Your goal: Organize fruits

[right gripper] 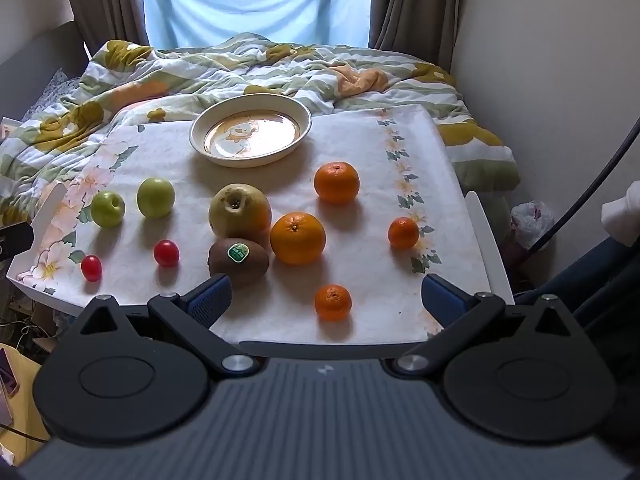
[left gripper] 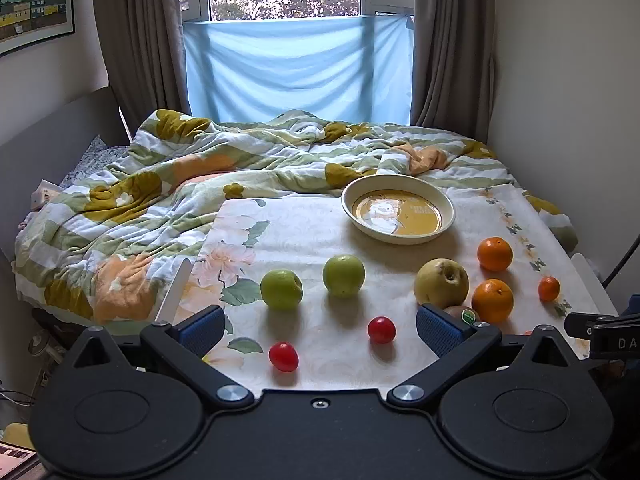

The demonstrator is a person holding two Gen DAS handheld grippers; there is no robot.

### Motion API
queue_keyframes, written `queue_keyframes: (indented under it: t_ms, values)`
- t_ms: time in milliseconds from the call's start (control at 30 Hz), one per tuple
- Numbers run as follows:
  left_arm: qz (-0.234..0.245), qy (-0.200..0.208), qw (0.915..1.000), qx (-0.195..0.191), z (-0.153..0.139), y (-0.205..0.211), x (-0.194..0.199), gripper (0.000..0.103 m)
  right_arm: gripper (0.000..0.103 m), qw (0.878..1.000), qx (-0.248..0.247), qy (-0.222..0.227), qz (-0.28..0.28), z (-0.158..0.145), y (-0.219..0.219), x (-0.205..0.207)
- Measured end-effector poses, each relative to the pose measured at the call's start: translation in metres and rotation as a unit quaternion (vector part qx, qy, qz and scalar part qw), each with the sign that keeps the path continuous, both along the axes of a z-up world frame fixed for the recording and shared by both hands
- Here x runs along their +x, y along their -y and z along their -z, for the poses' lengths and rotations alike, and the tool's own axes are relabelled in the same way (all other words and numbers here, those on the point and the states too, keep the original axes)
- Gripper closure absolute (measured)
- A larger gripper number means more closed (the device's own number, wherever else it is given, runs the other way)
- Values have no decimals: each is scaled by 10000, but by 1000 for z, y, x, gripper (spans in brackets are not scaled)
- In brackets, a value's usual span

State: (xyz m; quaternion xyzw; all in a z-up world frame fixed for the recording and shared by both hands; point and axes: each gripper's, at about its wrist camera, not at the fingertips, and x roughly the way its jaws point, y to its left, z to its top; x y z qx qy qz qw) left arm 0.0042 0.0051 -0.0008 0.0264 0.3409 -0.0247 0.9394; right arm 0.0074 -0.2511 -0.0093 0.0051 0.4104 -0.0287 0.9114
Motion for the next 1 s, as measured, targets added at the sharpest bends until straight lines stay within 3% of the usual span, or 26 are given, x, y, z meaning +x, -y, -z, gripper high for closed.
queue_keyframes:
  t_ms: [1000]
  values:
    - [-61,11,9999,89,0,-11,-2,0,0,10000,79,51,-32,-2,-11,-6]
